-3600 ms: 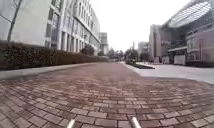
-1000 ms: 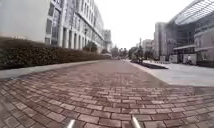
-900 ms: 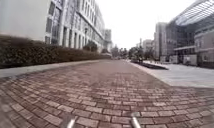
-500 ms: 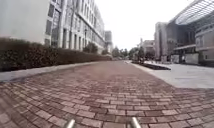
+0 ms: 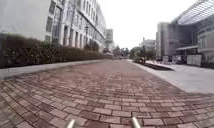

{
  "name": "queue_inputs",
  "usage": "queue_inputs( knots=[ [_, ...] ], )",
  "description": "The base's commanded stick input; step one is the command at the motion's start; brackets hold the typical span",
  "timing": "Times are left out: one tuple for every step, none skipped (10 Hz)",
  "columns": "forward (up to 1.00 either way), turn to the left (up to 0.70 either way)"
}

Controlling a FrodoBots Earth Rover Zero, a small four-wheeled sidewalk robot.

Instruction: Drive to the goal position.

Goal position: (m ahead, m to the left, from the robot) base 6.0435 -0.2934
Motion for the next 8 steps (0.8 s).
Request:
queue_inputs(
  knots=[
    [0.7, 0.0],
    [0.7, 0.0],
    [0.7, 0.0],
    [0.7, 0.0],
    [0.7, 0.0],
    [0.7, 0.0],
    [0.7, 0.0],
    [0.7, 0.0]
  ],
)
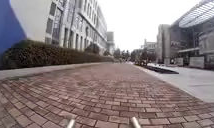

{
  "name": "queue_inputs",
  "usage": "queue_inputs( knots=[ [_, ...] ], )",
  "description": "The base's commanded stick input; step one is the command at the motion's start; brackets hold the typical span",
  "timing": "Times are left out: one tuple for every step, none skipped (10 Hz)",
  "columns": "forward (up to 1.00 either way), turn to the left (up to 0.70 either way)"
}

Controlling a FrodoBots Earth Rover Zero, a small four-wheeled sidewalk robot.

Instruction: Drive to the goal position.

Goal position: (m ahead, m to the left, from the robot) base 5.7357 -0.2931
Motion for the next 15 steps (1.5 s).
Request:
queue_inputs(
  knots=[
    [0.7, 0.0],
    [0.7, 0.0],
    [0.7, 0.0],
    [0.7, 0.0],
    [0.7, 0.0],
    [0.7, 0.0],
    [0.7, 0.0],
    [0.7, 0.0],
    [0.7, 0.0],
    [0.7, 0.0],
    [0.7, 0.0],
    [0.7, 0.0],
    [0.7, 0.0],
    [0.69, 0.0],
    [0.68, 0.0]
  ],
)
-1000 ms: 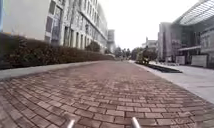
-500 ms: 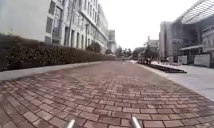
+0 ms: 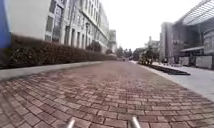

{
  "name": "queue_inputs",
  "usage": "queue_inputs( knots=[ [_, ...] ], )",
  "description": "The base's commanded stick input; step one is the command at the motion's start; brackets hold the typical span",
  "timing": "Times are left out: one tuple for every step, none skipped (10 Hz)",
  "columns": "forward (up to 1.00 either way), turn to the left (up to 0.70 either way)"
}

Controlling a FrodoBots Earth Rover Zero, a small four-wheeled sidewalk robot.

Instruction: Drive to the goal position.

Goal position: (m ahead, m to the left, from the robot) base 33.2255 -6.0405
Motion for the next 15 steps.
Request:
queue_inputs(
  knots=[
    [0.69, 0.0],
    [0.7, 0.0],
    [0.7, 0.0],
    [0.7, 0.0],
    [0.7, 0.0],
    [0.7, -0.01],
    [0.7, -0.02],
    [0.7, -0.1],
    [0.7, -0.13],
    [0.7, -0.14],
    [0.7, -0.14],
    [0.7, -0.14],
    [0.7, -0.14],
    [0.7, -0.14],
    [0.7, -0.14]
  ],
)
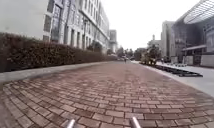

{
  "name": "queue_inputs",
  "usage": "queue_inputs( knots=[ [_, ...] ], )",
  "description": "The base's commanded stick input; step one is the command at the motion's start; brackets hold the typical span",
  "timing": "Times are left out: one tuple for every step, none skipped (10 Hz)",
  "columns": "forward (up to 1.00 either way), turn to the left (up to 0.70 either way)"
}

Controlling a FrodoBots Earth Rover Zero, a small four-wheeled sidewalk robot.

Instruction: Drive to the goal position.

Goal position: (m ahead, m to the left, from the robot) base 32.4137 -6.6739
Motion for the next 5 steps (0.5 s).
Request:
queue_inputs(
  knots=[
    [0.7, -0.13],
    [0.7, -0.12],
    [0.7, 0.0],
    [0.7, 0.0],
    [0.7, 0.0]
  ],
)
